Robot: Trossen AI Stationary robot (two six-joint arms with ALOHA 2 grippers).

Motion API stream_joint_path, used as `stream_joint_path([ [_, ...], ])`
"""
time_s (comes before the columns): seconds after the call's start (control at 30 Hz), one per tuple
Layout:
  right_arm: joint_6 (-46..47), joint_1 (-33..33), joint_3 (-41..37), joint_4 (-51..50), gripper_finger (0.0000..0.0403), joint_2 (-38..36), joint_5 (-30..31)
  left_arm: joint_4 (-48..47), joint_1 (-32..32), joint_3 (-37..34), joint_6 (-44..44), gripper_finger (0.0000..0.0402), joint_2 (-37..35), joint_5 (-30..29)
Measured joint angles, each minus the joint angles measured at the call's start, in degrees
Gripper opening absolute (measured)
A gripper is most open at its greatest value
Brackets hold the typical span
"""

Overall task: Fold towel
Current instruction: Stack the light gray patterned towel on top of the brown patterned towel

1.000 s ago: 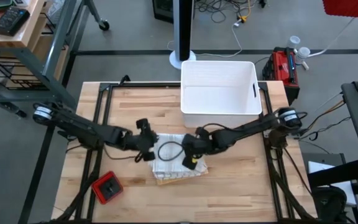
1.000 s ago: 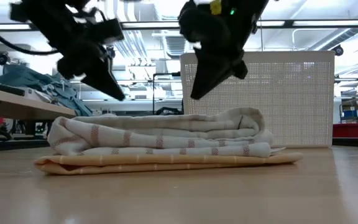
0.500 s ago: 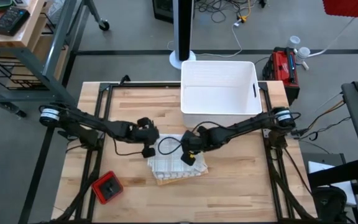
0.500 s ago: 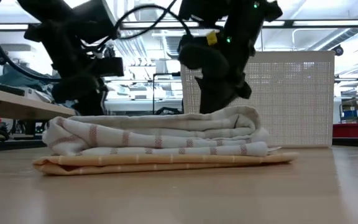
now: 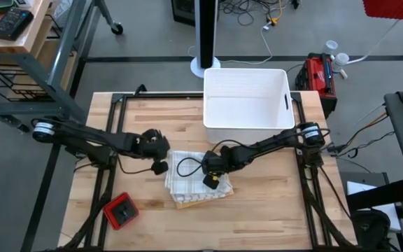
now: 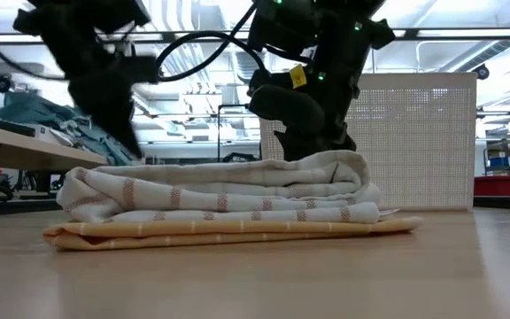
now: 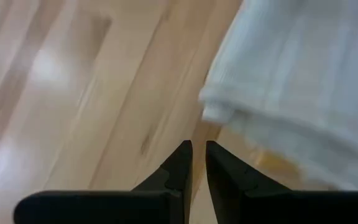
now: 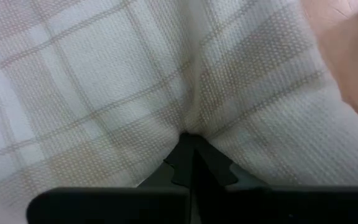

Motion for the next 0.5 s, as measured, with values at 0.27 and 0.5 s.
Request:
stream_joint_path([
  [0.27,-0.8,0.0,1.5,-0.5,0.0,-2.5,0.0,13.7,-0.5,0.1,8.2,0.0036,-4.4,0.1],
  [0.5,-0.9,0.1,1.9,0.3,0.0,-2.5,0.0,13.2,-0.4,-0.8,18.2,0.0036,0.7,1.0],
])
